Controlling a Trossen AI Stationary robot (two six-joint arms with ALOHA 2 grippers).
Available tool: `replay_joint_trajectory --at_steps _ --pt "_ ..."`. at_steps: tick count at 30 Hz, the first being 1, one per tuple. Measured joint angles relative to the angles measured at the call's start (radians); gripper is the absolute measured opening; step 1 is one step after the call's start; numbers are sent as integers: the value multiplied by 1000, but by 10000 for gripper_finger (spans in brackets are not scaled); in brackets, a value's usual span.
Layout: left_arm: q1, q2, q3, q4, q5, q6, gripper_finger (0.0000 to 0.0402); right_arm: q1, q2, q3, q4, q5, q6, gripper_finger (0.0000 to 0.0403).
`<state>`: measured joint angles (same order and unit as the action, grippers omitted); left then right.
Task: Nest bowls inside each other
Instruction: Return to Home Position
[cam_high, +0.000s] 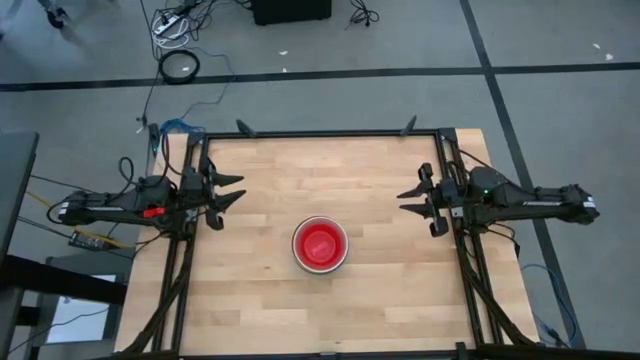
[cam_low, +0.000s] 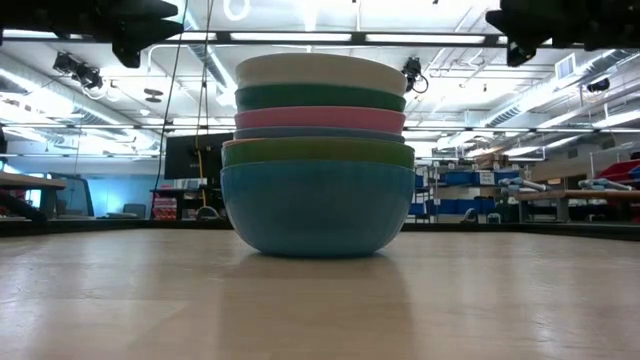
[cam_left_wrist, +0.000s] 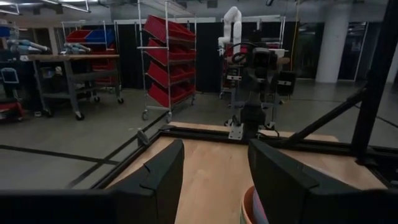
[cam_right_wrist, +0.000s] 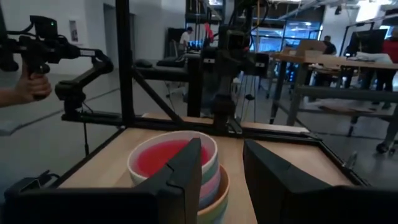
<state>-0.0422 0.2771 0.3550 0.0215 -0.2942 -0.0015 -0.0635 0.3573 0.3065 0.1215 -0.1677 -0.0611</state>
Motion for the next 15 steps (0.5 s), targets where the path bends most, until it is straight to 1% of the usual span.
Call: replay_joint_trajectory --at_steps 4,9,15 --pt "0 0 0 -22 -2 5 188 0 -25 -37 -5 0 3 106" --pt "0 0 0 -42 -4 6 188 0 -26 -81 16 0 2 105" --pt "0 3 0 -59 -4 47 188 0 -26 -123 41 19 0 105"
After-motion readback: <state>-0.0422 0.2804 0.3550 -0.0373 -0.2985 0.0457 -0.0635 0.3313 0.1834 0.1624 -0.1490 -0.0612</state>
